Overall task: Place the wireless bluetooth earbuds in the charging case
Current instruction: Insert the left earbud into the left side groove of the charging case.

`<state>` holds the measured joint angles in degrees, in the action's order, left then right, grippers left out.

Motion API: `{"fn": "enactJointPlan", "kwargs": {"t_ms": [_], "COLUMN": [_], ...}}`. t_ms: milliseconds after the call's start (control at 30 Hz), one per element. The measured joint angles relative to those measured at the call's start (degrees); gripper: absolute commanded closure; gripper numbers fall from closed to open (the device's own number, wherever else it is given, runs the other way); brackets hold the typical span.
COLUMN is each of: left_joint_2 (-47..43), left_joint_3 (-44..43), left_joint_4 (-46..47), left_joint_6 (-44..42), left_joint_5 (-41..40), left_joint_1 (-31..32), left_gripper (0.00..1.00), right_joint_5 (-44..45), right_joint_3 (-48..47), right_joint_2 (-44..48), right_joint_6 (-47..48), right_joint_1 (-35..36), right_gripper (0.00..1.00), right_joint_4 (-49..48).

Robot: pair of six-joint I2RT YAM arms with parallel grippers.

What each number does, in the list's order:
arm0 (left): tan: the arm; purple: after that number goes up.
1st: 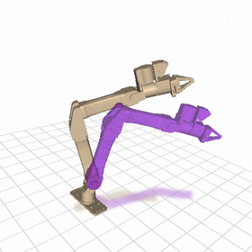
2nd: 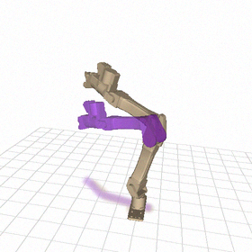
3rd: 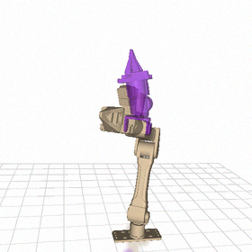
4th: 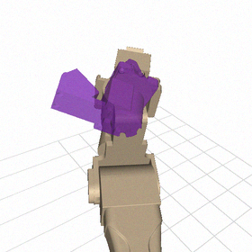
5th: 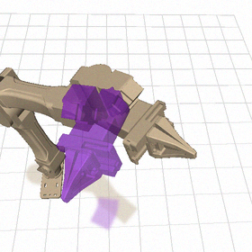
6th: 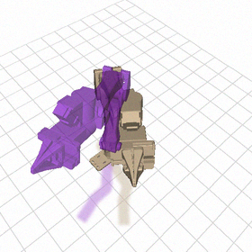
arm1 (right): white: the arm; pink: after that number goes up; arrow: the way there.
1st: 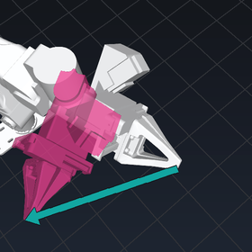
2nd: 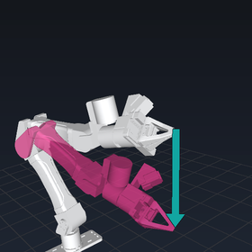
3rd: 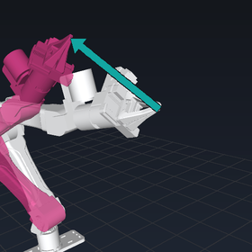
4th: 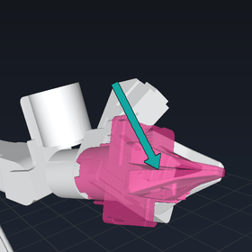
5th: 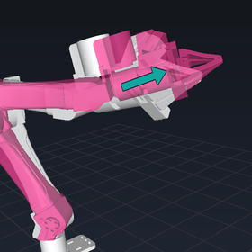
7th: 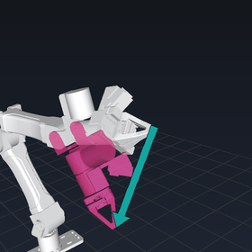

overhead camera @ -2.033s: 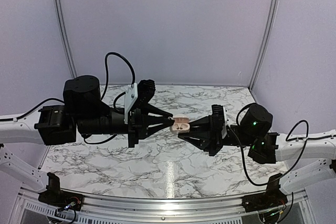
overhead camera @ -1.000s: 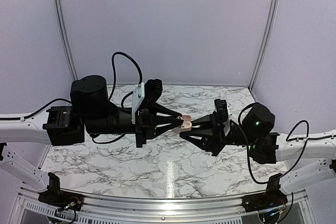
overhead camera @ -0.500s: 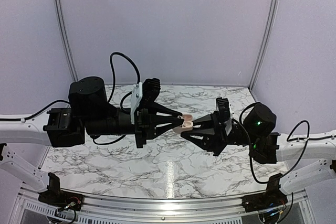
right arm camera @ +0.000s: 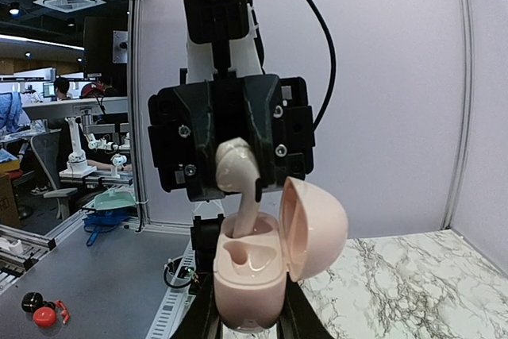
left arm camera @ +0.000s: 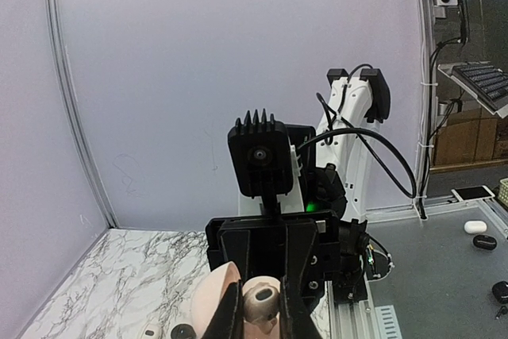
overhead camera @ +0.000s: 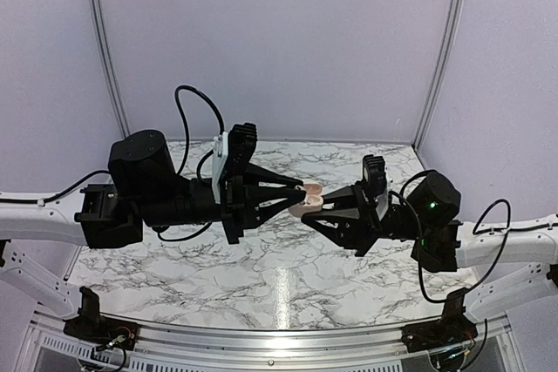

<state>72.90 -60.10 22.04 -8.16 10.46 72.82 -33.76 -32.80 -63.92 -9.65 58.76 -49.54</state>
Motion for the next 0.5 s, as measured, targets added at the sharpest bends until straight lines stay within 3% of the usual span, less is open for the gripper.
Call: {"fn": "enactJointPlan", "kwargs": {"t_ms": [500], "left_joint_2": [-0.5], "left_joint_3": [0.6], "left_joint_4": [-2.1], "left_joint_6": [-1.0], "left_joint_5": [-0.6], "left_joint_1": [0.1], "left_gripper": [0.94], "right_joint_5": [-0.2], "right_joint_3": [0.0], "right_joint_2": [-0.5], "right_joint_6": [0.3], "right_joint_1": [0.0], "right_gripper": [1.00], "right_joint_4": [0.6]}}
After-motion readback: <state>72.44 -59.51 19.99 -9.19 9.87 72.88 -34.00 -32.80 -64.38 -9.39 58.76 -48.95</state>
